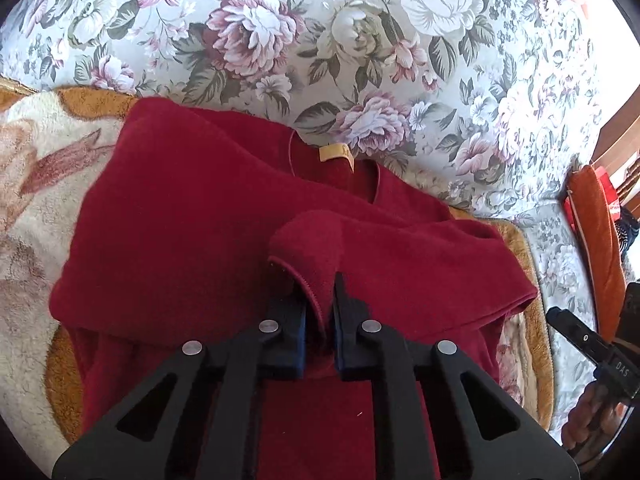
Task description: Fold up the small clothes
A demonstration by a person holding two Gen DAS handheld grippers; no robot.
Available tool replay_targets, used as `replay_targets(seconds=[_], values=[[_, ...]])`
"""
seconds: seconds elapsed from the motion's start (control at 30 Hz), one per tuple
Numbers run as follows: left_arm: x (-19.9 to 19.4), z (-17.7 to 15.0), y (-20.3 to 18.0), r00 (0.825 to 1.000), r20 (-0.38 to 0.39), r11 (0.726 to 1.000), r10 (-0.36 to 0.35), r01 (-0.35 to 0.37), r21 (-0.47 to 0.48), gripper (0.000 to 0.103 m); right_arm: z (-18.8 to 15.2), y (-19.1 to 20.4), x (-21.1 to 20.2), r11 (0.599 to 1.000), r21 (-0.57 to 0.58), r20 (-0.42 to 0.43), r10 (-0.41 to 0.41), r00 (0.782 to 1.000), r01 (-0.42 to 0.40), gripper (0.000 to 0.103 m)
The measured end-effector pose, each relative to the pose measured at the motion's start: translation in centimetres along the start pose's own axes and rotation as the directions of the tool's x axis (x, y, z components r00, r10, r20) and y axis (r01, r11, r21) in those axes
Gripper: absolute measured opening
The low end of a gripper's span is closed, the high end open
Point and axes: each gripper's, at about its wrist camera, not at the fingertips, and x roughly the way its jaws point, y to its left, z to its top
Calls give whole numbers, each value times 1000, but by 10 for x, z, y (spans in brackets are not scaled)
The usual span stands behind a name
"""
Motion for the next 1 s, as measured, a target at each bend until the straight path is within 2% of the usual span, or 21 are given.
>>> replay_targets(seconds=[0.07, 0.1, 0.2, 0.27, 0.37, 0.43, 0.53, 0.57, 0.63, 0.67, 0.7, 0.77, 0.87, 0.93, 1.0], values=[[-16, 11, 2, 999, 45, 1000, 0, 0, 5, 7, 3, 2, -3, 1000, -8, 10, -6, 1000, 6, 23], [-25, 17, 3, 998, 69, 1000, 9, -10, 15, 4, 6, 3, -4, 1000, -14, 15, -8, 1000, 8, 23], [-50, 39, 13, 989, 136, 998, 58, -63, 31, 3, 17, 7, -3, 999, -34, 23, -38, 999, 39, 23], [-58, 49, 27, 984, 151, 995, 95, -99, 19, 3, 25, 10, 2, 997, -47, 26, -54, 998, 56, 23], [-56, 51, 47, 985, 110, 991, 134, -135, 2, 3, 35, 15, 16, 994, -70, 6, -82, 997, 82, 23], [-52, 43, 53, 993, 75, 996, 93, -93, -10, 3, 38, 15, 20, 991, -59, 17, -116, 993, 117, 23], [-38, 30, 51, 1000, 15, 999, 8, -7, -53, 4, 33, 15, 24, 997, -46, -5, -66, 998, 65, 23], [-34, 26, 48, 1000, -5, 998, -5, 4, -60, 10, 30, 17, 26, 996, -54, -21, -66, 998, 65, 23], [-25, 20, 40, 1000, -20, 998, -6, 5, -64, 32, 22, 20, 29, 993, -86, -41, -88, 995, 84, 23], [-22, 18, 36, 1000, -22, 997, -13, 11, -72, 49, 19, 20, 29, 992, -95, -48, -90, 995, 86, 23], [-19, 16, 34, 999, -22, 996, -26, 24, -86, 56, 17, 19, 29, 992, -96, -52, -88, 995, 83, 23], [-13, 14, 28, 999, -26, 994, -44, 41, -102, 59, 14, 14, 27, 994, -84, -57, -77, 995, 72, 23], [3, 13, 16, 997, -69, 996, 27, -33, -81, 59, 13, 7, 22, 996, -64, -49, -72, 996, 69, 23], [14, 11, 12, 995, -96, 995, 30, -39, -91, 59, 14, 3, 16, 996, -52, -36, -69, 997, 67, 23], [20, 11, 7, 996, -81, 995, 45, -51, -84, 59, 16, -1, 12, 997, -39, -23, -69, 997, 68, 23]])
